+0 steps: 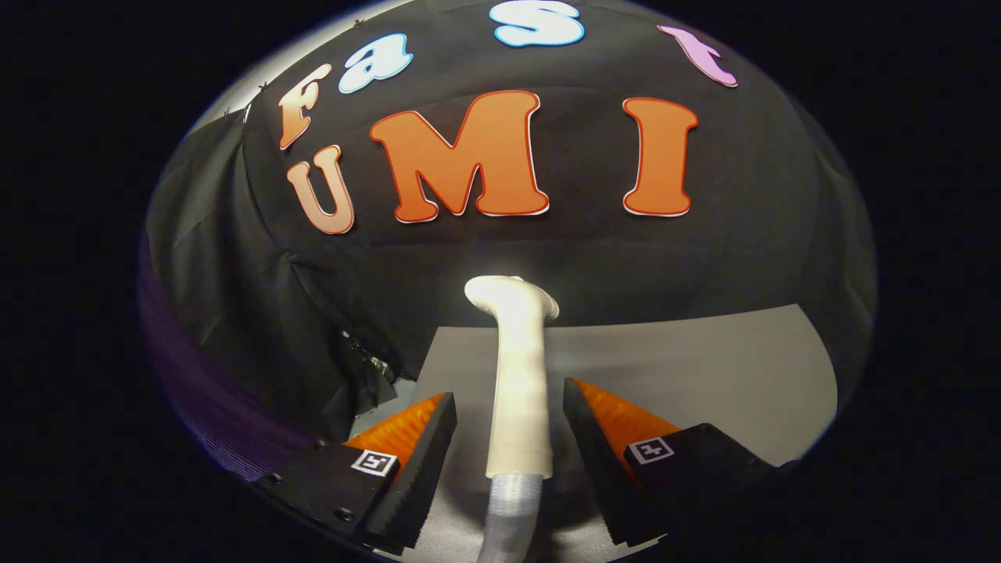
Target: Iron the clothes twice with a garment steamer, once on the left side and once on the right side.
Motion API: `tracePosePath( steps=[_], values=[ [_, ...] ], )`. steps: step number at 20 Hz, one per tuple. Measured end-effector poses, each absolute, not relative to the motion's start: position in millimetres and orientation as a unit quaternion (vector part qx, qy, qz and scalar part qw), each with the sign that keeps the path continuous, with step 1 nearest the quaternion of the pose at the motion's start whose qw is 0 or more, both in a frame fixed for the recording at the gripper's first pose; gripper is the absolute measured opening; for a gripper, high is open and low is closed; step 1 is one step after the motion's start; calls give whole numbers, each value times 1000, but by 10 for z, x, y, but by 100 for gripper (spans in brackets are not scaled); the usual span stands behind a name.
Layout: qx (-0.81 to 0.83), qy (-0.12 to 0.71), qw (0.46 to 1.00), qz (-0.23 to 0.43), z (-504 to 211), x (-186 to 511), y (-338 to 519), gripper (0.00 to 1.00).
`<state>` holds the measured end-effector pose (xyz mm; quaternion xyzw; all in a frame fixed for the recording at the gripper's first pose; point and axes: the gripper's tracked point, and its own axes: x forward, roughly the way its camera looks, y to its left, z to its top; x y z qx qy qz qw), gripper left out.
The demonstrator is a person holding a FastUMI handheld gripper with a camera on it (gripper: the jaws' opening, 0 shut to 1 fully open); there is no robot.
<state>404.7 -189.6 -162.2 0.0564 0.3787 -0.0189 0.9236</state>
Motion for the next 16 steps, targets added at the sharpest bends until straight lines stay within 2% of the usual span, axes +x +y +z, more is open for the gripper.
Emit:
tracePosePath(
  steps=[3, 8, 11, 16],
  values=[
    [54, 429, 902, -7, -1866, 3986, -1889, 92],
    [75, 443, 894, -7, -1941, 4016, -1902, 54],
    [72, 424, 903, -11, -1841, 3978, -1908, 48],
    [24, 356, 932, -57, -1487, 3885, -2036, 47]
  ],
)
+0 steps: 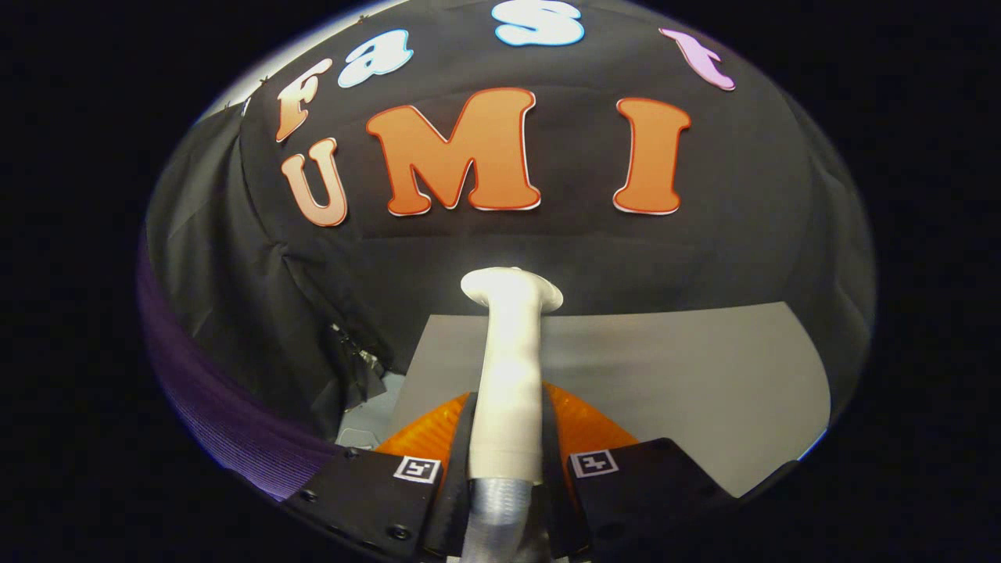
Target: Iron the clothes twice with a garment steamer, once on the left side and once on the right side.
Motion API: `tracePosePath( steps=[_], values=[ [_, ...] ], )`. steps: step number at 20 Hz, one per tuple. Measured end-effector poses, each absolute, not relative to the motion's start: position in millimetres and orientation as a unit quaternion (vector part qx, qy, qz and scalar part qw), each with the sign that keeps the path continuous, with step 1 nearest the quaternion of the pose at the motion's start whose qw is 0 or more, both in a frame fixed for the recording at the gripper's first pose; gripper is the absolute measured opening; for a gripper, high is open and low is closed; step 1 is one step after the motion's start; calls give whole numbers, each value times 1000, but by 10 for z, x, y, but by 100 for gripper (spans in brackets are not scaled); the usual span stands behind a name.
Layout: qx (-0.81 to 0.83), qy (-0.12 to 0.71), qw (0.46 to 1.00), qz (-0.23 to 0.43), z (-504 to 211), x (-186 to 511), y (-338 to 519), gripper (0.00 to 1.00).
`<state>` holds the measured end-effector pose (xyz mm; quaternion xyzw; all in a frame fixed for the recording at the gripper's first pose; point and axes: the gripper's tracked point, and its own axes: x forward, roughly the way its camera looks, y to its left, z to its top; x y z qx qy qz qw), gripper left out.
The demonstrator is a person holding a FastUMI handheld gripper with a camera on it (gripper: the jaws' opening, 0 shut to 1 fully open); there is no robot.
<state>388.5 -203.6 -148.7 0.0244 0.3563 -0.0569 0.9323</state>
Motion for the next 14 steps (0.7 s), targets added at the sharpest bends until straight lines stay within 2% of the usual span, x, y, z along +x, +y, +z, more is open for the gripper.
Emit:
tracePosePath(
  steps=[7, 14],
  values=[
    [7, 257, 961, -102, -974, 3303, -2053, 47],
    [-8, 161, 980, -119, -261, 2298, -1797, 47]
  ],
)
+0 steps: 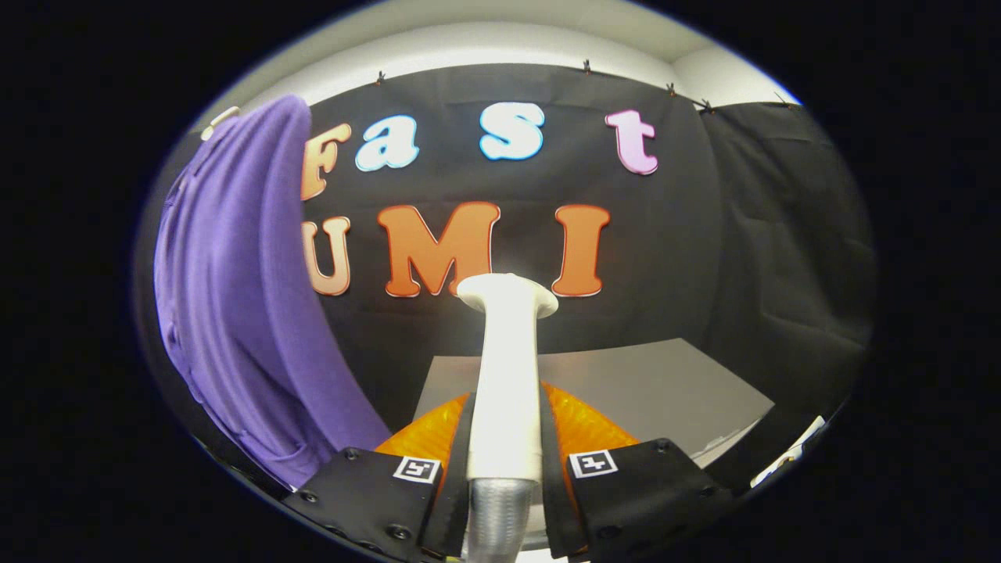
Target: Iron the clothes twice with a garment steamer, once on the left side and once on the right side.
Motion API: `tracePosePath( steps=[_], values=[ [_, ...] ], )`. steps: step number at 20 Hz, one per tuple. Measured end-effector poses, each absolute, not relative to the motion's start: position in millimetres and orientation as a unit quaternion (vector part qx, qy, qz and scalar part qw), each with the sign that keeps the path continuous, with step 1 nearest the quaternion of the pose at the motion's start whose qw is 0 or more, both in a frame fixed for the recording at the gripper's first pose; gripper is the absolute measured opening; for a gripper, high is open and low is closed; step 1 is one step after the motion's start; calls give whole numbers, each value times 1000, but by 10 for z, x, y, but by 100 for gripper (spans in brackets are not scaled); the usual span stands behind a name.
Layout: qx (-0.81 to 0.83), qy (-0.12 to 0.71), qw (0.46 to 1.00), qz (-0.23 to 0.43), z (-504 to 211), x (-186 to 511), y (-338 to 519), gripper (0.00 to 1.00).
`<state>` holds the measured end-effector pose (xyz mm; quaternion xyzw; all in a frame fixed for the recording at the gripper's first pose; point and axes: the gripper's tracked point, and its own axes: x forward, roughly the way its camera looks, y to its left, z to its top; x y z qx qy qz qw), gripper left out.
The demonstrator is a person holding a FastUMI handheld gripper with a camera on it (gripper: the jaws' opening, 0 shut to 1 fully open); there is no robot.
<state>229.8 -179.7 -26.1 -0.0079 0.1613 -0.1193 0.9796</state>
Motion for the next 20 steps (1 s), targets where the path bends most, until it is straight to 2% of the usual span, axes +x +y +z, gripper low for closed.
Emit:
tracePosePath(
  steps=[7, 13, 20],
  values=[
    [-21, 83, 989, -118, 241, 924, -1361, 46],
    [-27, 55, 991, -118, 291, -146, -969, 46],
    [-22, 31, 990, -135, 361, -530, -666, 46]
  ],
)
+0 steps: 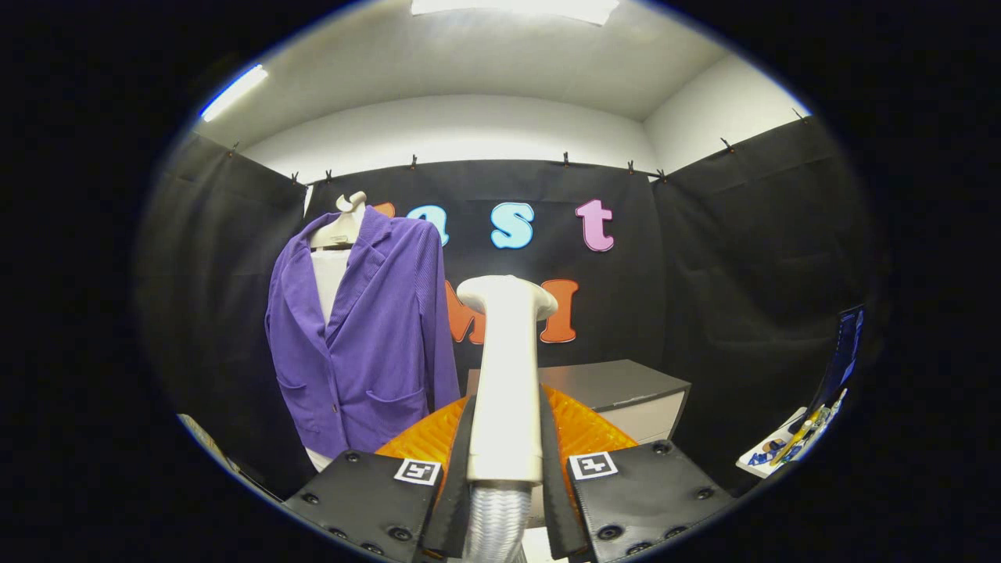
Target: Iron the clothes twice with a garment steamer, once on the left side and once on the right side.
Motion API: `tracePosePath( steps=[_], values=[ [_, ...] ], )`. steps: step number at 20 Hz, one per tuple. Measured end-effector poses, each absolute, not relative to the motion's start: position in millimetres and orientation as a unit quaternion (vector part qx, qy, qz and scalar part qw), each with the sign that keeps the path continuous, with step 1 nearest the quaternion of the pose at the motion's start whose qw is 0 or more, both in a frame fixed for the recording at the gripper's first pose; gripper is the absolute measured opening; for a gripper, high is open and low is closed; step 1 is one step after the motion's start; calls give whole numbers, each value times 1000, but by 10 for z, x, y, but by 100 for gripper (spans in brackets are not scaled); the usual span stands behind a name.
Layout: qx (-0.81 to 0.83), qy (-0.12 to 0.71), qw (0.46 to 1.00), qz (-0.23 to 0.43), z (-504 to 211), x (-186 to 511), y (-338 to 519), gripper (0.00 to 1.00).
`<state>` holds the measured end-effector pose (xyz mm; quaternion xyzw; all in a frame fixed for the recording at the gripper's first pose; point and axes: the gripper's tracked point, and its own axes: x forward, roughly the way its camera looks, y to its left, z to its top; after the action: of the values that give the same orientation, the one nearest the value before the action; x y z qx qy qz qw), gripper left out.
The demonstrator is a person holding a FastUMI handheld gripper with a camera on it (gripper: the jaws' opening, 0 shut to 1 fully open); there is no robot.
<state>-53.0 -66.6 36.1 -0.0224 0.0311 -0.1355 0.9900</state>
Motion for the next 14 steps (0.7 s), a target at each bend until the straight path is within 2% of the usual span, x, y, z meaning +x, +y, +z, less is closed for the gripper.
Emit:
tracePosePath(
  steps=[5, 14],
  values=[
    [-23, 4, 987, -160, 443, -512, -381, 46],
    [-36, -17, 992, -121, 473, 11, 588, 46]
  ],
)
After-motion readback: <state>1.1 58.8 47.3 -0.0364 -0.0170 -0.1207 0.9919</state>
